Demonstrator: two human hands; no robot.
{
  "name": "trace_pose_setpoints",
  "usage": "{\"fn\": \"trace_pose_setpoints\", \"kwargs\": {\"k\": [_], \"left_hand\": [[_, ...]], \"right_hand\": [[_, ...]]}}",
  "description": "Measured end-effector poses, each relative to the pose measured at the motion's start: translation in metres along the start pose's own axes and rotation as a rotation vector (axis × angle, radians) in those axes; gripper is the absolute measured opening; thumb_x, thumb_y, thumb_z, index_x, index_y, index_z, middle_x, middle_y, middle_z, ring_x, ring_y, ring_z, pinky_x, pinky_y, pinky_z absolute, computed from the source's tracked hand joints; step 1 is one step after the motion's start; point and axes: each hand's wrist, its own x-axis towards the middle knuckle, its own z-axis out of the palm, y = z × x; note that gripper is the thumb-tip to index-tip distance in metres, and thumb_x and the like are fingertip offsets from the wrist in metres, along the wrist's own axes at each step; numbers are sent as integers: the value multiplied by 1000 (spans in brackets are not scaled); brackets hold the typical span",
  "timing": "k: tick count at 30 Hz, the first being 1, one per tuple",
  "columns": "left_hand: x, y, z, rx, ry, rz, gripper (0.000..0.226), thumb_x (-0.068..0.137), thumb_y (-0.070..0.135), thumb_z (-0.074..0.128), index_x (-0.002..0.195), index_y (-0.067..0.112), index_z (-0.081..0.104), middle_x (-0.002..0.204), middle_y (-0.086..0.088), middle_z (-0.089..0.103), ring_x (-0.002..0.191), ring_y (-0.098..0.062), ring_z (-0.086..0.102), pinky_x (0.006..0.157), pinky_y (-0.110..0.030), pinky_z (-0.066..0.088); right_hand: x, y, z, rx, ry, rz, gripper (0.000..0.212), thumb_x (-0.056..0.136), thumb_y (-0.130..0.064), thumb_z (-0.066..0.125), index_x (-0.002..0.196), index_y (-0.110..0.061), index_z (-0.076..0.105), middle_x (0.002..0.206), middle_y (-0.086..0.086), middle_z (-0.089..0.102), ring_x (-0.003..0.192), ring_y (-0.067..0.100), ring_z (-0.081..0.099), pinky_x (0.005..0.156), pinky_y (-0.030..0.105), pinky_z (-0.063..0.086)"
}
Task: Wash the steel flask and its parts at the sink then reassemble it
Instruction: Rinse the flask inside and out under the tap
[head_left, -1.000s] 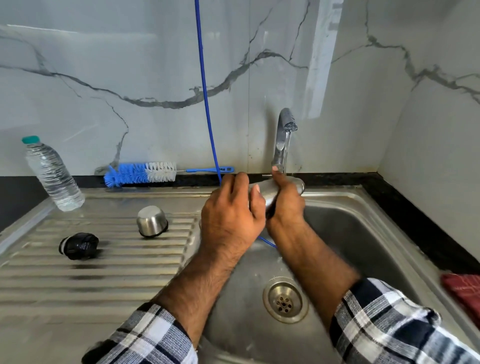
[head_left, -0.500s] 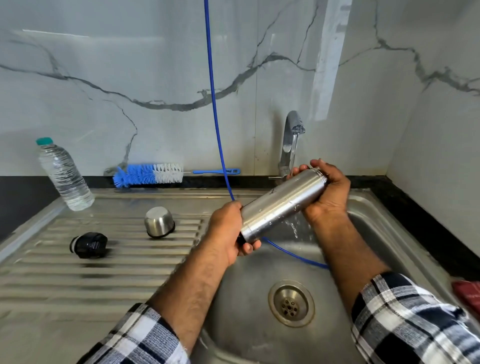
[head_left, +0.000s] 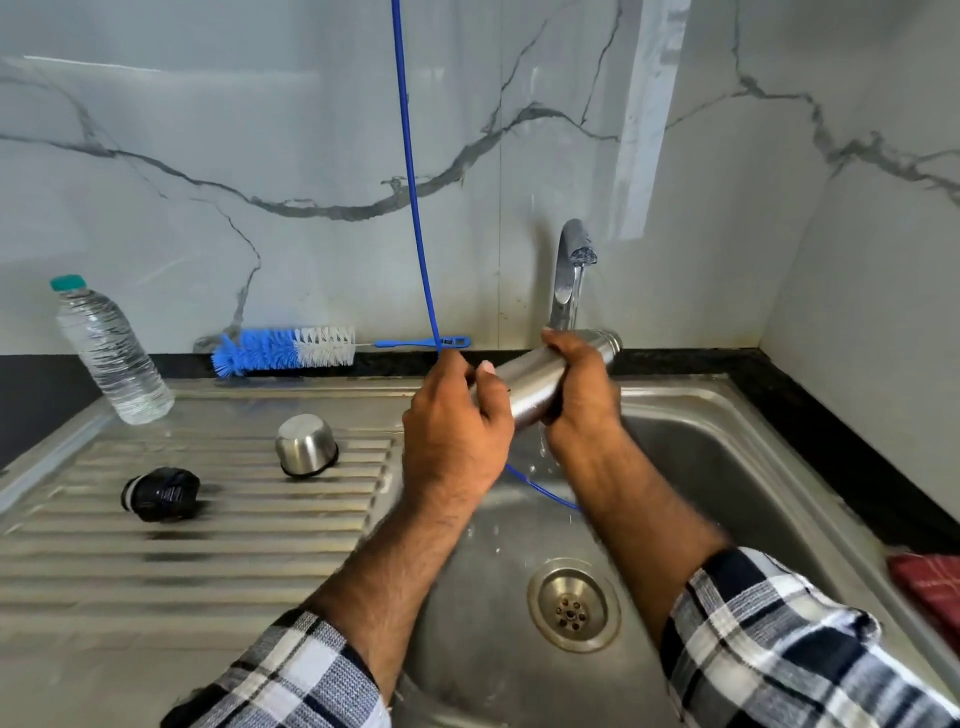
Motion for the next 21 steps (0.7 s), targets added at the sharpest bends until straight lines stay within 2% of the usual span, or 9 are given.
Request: {"fn": "trace_pose_setpoints", "kwargs": {"k": [2, 3, 6, 8, 11, 15, 17, 19, 21], "left_hand": [[-1, 5, 2, -63, -103, -196, 31, 96, 46, 47, 87, 17, 54, 84, -9, 67, 75, -38, 65, 61, -43, 56], [-1, 9, 3, -136, -169, -363, 31, 97, 45, 48, 88, 16, 56, 87, -10, 68, 70, -38, 66, 54, -44, 58], [7, 8, -8, -491, -415, -969, 25, 100, 29, 48, 98, 10, 64, 78, -17, 67, 44, -30, 59, 34, -22, 39], [11, 2, -23, -590, -595, -1157, 27, 99, 29, 45, 101, 11, 66, 70, -16, 64, 42, -27, 55, 35, -16, 33], [11, 1, -23, -562, -606, -1169, 28, 97, 28, 45, 104, 10, 66, 76, -19, 66, 45, -28, 56, 36, -18, 34], [4, 7, -2, -586, -431, -1189, 28, 97, 27, 44, 104, 10, 65, 78, -22, 67, 40, -28, 56, 37, -20, 37], [4, 3, -2, -586, -339, -1155, 26, 97, 26, 45, 100, 10, 64, 78, -21, 65, 40, -27, 55, 35, -20, 37], [7, 0, -6, -532, -269, -1068, 26, 98, 27, 45, 97, 10, 65, 83, -21, 67, 42, -30, 58, 35, -21, 38], [9, -5, -8, -444, -221, -893, 26, 99, 29, 45, 93, 14, 65, 91, -21, 70, 52, -36, 65, 35, -24, 41]], "right_hand": [[0, -7, -6, 38, -30, 28, 81, 45, -31, 95, 118, -4, 72, 93, 13, 77, 85, 32, 77, 81, 55, 65], [-1, -10, -8, 54, -36, 30, 72, 47, -31, 93, 111, -5, 74, 91, 13, 74, 83, 32, 75, 83, 54, 64], [2, -33, -17, 147, -99, 44, 25, 72, -26, 84, 89, -12, 70, 79, 11, 70, 73, 29, 71, 86, 45, 62], [9, -55, -30, 328, -133, 37, 13, 83, -17, 75, 78, -13, 64, 69, 5, 63, 61, 24, 65, 75, 36, 61], [18, -68, -42, 436, -130, 16, 16, 85, -14, 72, 73, -14, 62, 70, 0, 58, 56, 19, 61, 63, 26, 57], [5, -48, -24, 357, -129, 40, 48, 90, -59, 70, 91, -12, 71, 80, 9, 72, 79, 29, 72, 95, 43, 61], [-4, -33, -11, 233, -118, -34, 68, 81, -76, 71, 101, -10, 71, 87, 14, 74, 87, 33, 74, 97, 51, 61], [-8, -20, -3, 99, -57, -128, 70, 77, -69, 81, 112, -9, 71, 102, 21, 77, 95, 40, 77, 92, 57, 63], [-4, -21, 0, 50, 8, -193, 48, 81, -41, 88, 114, -10, 73, 112, 24, 76, 102, 44, 76, 89, 61, 62]]}}
